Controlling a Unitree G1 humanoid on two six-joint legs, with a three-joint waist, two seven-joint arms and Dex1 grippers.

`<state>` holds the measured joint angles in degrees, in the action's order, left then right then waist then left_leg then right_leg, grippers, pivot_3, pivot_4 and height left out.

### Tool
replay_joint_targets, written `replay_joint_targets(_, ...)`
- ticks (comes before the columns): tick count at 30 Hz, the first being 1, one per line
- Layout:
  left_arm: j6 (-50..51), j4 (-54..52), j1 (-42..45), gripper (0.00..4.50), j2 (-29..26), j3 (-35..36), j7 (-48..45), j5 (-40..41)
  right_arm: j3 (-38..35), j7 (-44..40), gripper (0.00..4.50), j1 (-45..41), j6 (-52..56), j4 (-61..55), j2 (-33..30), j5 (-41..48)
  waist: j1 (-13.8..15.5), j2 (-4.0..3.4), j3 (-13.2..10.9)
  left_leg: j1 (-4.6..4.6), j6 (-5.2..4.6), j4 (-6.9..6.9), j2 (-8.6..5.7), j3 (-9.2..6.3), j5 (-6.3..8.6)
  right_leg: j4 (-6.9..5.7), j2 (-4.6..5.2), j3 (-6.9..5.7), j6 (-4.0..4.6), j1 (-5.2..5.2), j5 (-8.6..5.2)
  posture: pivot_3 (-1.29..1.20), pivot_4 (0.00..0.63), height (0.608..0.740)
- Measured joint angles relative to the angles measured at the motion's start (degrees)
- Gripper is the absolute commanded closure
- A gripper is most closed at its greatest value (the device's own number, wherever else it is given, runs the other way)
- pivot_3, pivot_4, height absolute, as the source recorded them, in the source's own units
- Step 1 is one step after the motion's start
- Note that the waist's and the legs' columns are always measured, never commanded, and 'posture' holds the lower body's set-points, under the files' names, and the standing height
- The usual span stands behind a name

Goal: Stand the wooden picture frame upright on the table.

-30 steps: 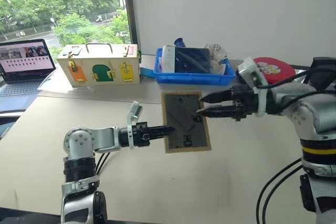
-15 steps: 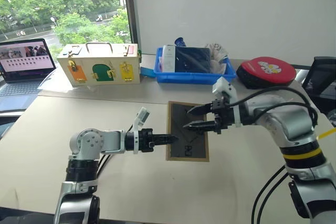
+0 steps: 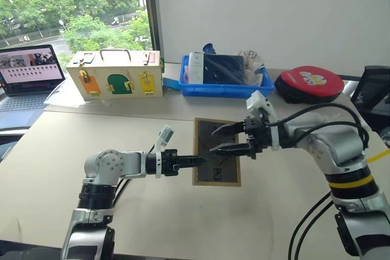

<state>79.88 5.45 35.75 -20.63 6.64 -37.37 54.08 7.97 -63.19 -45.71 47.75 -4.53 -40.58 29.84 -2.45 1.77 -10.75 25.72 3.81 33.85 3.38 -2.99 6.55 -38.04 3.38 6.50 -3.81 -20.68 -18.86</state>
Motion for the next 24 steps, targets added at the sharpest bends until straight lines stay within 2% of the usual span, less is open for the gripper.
replay_joint_targets(6,0.0,0.0,0.0,3.36,-0.1,0.0,-0.3,-0.2,2.5,-0.2,0.64,-0.7,-3.7,4.2,0.1,-5.0,-0.2,0.00,0.0,0.04,0.00,-0.03,0.02,0.00,0.00,-0.01,-0.01,0.00,0.00,-0.06,0.00,0.00,0.150,0.740)
replay_joint_targets(14,0.0,0.6,0.6,3.36,-0.8,0.2,-0.2,-1.7,6.4,-1.5,0.64,1.2,-3.3,0.0,3.6,-5.4,0.2,0.00,0.0,0.26,0.00,0.05,0.01,-0.02,0.00,-0.03,-0.01,-0.03,0.00,-0.23,0.00,0.00,0.150,0.740)
replay_joint_targets(21,-0.1,0.6,1.8,3.36,-0.3,0.3,-0.6,-1.9,4.4,-3.7,0.64,2.8,-1.6,-3.4,2.6,-1.3,0.2,0.00,0.0,0.45,0.00,0.07,0.01,-0.04,-0.01,-0.09,-0.01,-0.06,0.00,-0.42,0.01,0.00,0.150,0.740)
replay_joint_targets(24,0.0,0.3,2.2,3.36,0.7,0.0,-1.1,-1.8,0.2,-5.3,0.64,5.8,1.4,-7.0,-1.4,3.3,0.7,0.00,0.0,0.48,0.00,0.07,0.00,-0.05,-0.01,-0.06,0.01,-0.08,0.00,-0.42,0.01,0.00,0.150,0.740)
